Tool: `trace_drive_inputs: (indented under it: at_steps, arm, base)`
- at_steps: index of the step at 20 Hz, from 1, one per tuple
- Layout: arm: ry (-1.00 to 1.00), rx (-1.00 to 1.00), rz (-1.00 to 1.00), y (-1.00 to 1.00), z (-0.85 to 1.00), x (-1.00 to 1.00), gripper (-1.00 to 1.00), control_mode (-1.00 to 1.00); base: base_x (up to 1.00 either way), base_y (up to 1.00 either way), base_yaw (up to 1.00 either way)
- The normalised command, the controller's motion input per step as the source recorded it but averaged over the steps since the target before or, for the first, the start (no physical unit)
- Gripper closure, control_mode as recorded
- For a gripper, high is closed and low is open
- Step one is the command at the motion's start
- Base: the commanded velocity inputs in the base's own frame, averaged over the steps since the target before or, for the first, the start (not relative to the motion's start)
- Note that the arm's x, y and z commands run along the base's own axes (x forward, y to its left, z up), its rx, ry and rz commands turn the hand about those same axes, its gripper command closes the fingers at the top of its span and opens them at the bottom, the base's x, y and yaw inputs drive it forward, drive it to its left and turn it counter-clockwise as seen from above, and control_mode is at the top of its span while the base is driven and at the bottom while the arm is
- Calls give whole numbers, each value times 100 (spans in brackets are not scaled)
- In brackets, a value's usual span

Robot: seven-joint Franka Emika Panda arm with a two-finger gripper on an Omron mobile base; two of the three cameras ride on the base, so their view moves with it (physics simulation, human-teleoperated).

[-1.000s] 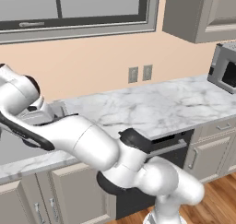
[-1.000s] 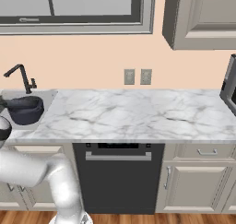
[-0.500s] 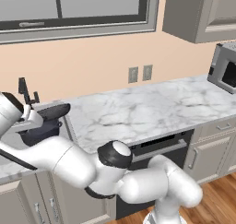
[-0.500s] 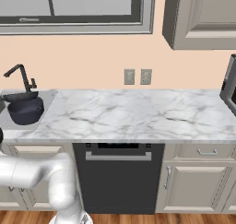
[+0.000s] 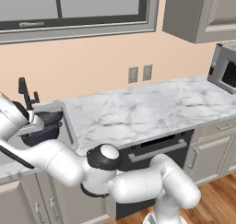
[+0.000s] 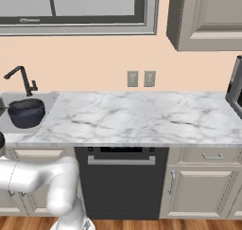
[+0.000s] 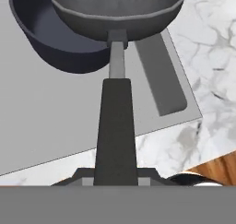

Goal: Move the pot and pan from the stove into the sink.

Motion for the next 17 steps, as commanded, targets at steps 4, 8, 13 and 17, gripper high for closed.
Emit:
trace_drive_inputs:
  at_steps: [4, 8, 13, 17]
  arm:
    - [-1, 0, 0, 10, -31, 49, 100, -100]
    - [-1, 0, 0, 25, -34, 59, 100, -100]
    - [0, -1, -4, 43, -31, 50, 100, -100]
    - [0, -2, -7, 46, -20, 53, 100, -100]
  base:
    - [0, 0, 0]
    - [0, 0, 0]
    - [0, 0, 0]
    - [0, 0, 0]
